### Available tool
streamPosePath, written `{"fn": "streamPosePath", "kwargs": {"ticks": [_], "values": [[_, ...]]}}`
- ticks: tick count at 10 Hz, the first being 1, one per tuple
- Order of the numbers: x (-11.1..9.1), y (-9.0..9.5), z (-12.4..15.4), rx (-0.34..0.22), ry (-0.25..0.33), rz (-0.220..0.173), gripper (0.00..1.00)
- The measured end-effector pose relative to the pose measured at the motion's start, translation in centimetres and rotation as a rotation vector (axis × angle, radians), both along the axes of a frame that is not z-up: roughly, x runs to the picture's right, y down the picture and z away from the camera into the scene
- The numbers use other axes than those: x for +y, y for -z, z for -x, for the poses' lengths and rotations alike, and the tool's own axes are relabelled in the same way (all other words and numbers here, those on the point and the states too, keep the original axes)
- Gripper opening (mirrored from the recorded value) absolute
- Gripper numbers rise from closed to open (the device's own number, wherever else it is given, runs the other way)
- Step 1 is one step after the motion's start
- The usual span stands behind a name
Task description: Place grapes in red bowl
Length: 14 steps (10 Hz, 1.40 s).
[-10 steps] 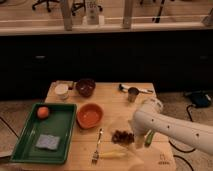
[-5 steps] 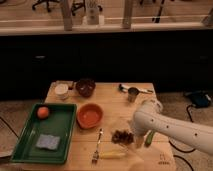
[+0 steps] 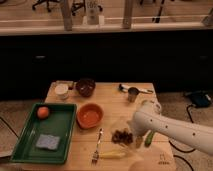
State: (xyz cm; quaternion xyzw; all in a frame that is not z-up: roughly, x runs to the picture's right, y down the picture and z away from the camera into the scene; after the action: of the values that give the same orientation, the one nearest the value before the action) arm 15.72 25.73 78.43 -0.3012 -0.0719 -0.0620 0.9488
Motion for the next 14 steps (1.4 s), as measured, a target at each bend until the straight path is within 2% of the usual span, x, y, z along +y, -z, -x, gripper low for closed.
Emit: {"fn": "streamPosePath", "kwargs": {"ticks": [14], "values": [[1.1,-2.0,0.0,-0.006,-0.025,0.009,0.79]]}}
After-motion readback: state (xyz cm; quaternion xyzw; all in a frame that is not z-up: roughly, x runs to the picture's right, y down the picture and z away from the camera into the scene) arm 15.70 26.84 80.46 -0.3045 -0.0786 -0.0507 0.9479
